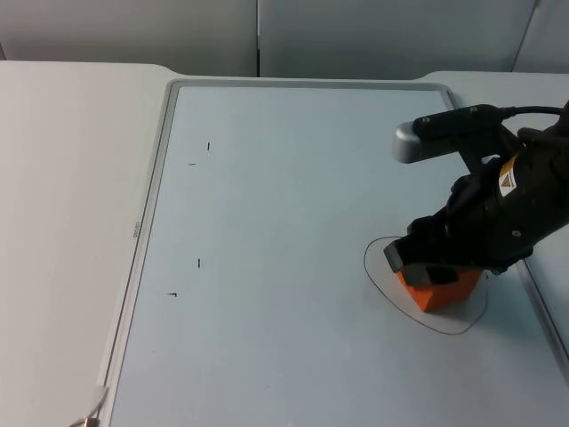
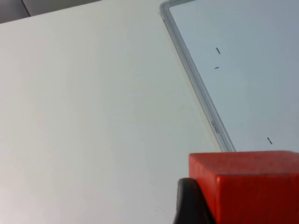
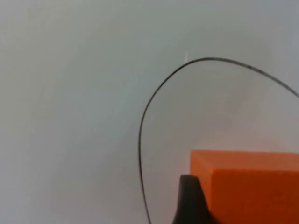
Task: Pick up one cube with the left hand and another cube with the right hand. First place the cube in the right hand at the target position, then stack the cube in the left hand on top.
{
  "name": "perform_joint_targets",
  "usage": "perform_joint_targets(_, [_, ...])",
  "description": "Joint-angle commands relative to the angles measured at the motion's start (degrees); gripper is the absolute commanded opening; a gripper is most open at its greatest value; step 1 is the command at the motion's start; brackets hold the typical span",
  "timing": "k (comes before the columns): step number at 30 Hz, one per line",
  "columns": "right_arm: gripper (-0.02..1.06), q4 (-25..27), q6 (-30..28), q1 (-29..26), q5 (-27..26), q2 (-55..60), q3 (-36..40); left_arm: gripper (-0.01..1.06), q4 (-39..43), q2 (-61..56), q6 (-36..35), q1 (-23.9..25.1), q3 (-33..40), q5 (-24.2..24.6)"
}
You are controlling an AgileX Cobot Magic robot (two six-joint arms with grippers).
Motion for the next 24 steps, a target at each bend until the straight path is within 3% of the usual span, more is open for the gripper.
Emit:
perform_joint_targets(1, [0.09,-0.12,0.19,0.16,0.61,0.10,0.25,0.08,-0.30,-0.42,-0.18,-0.45,0.08,-0.80])
perform_joint_targets(4, [0.38,-0.12,0.19,0.16,1.23,-0.19,0.25,0.08,-0.30,-0.42,-0.18,-0.45,0.08,-0.80])
perform_joint_targets(5, [0.38,-0.12,0.19,0.16,1.23,-0.19,0.25,0.08,-0.30,-0.42,-0.18,-0.45,0.08,-0.80])
perform_joint_targets(8, [0.78,0.28,0.19,0.16,1.75,-1.42,0.25,0.08,-0.30,-0.42,-0.18,-0.45,0.08,-0.80])
perform_joint_targets(9, [0.78,0.28,0.19,0.16,1.75,-1.42,0.25,0.08,-0.30,-0.42,-0.18,-0.45,0.08,-0.80])
perform_joint_targets(11, [0.95,0.33,0.19,0.16,1.76,-2.74,0.25,0.08,-0.30,-0.42,-0.18,-0.45,0.08,-0.80])
perform_joint_targets(16, [0.99,-0.46,-0.05,0.16,1.65,-7.84,0.00,0.08,-0.30,-0.42,-0.18,-0.45,0.08,-0.80])
perform_joint_targets(21, [0.99,-0.59,-0.95,0.16,5.19,-17.18,-2.66,0.08,-0.30,-0.42,-0.18,-0.45,0.08,-0.91])
perform_joint_targets(24, [0.99,-0.59,-3.53,0.16,6.76,-28.52,-6.35,0.08,-0.30,-0.42,-0.18,-0.45,0.08,-1.82])
